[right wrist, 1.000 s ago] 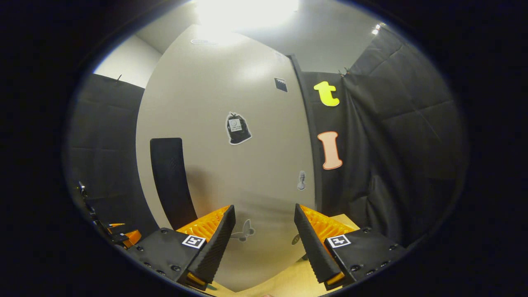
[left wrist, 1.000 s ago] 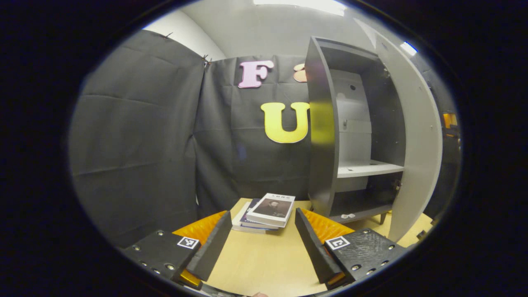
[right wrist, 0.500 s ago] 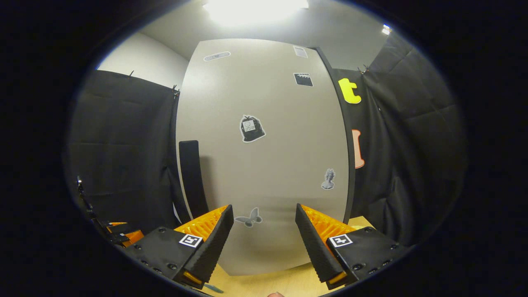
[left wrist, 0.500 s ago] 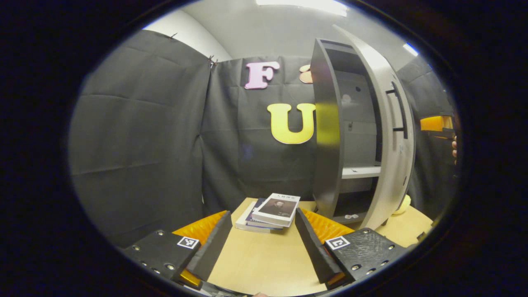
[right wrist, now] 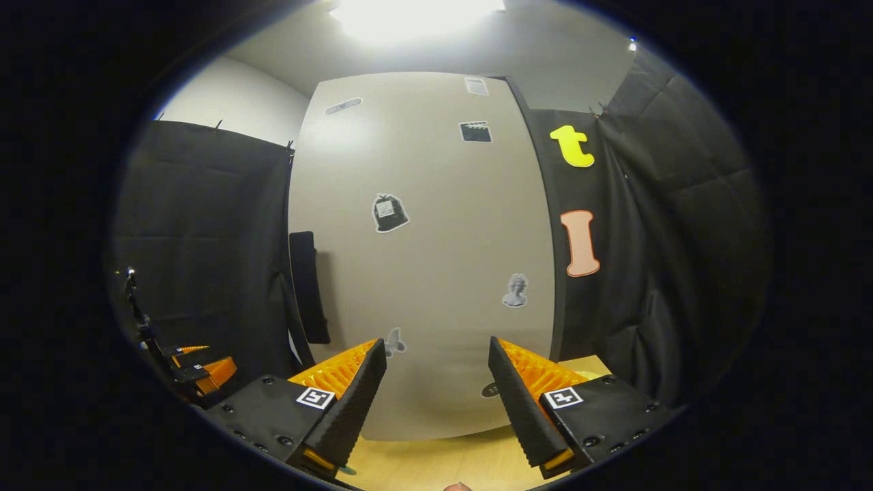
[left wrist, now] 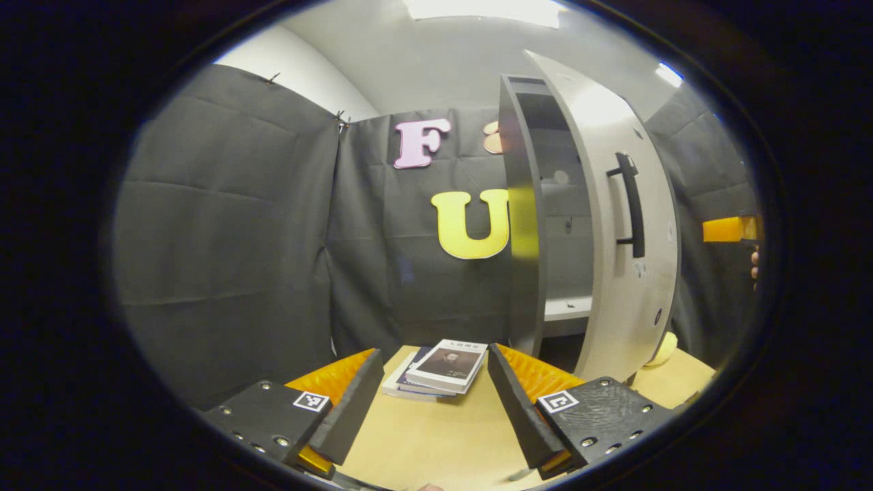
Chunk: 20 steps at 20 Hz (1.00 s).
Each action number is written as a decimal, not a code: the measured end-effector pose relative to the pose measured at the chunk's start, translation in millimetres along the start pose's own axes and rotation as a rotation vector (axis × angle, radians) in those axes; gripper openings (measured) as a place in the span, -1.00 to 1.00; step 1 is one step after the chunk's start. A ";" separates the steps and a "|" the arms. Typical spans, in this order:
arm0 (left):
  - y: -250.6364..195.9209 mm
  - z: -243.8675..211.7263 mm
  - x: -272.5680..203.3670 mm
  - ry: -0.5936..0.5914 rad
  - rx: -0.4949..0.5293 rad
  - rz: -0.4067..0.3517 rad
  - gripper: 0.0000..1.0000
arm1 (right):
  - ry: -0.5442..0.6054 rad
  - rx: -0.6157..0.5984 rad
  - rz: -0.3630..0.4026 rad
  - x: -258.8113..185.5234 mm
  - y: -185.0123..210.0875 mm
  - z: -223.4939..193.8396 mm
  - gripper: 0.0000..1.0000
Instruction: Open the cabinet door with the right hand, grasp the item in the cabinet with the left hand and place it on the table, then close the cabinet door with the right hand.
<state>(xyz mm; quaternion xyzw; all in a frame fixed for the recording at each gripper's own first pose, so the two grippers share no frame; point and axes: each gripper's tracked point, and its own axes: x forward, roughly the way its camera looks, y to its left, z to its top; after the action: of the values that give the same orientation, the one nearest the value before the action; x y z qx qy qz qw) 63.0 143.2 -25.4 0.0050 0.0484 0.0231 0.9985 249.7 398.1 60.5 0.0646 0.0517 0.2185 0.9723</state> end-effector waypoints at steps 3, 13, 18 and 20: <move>-14.4 13.9 0.8 -0.020 0.007 0.006 0.86 | -0.009 -0.007 -0.033 -15.5 -28.9 1.8 0.91; -74.4 51.2 4.1 -0.069 0.048 -0.038 0.84 | -0.006 -0.045 -0.173 -48.2 -118.2 -16.5 0.91; -103.2 62.9 2.6 -0.089 0.061 -0.075 0.89 | 0.003 -0.079 -0.228 -60.8 -141.1 -34.8 0.91; -107.5 64.7 2.7 -0.090 0.068 -0.082 0.84 | 0.004 -0.084 -0.239 -63.3 -145.5 -39.8 0.91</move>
<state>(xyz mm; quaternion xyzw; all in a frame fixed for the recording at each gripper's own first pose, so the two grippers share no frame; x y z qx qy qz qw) 76.9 35.5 37.4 0.0381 0.0044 -0.0197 0.9991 248.5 244.6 4.3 0.0166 0.0517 0.1029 0.9932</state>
